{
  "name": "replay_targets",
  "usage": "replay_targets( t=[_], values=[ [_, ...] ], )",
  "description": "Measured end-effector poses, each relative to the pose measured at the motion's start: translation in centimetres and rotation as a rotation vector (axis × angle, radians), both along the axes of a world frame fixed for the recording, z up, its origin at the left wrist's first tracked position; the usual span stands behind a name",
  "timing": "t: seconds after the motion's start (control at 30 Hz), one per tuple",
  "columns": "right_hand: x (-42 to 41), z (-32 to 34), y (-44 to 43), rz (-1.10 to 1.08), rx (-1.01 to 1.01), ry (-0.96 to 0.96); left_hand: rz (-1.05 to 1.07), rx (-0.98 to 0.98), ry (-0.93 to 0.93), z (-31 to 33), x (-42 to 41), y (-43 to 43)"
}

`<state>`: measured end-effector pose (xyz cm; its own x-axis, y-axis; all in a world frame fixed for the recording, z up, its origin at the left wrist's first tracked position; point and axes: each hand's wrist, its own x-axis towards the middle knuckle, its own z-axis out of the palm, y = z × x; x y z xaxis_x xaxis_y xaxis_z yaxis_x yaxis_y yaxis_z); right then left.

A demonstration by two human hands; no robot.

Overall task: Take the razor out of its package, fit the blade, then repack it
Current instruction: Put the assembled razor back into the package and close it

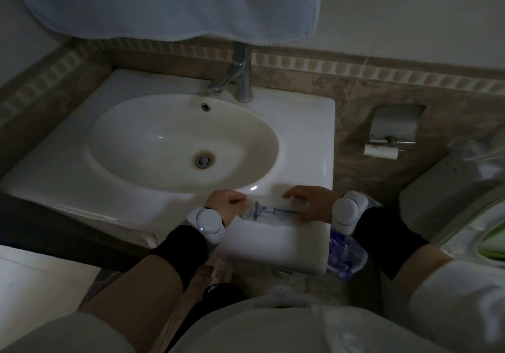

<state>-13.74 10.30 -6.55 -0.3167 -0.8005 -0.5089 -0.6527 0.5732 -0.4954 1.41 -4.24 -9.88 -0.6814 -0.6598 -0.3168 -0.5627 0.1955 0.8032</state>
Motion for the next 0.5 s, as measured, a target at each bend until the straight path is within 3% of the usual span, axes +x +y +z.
replay_targets(
  t=[0.5],
  values=[
    [0.77, -0.22, 0.16, 0.054, -0.067, 0.071, 0.017, -0.014, -0.004, -0.41, 0.24, 0.04]
  ],
)
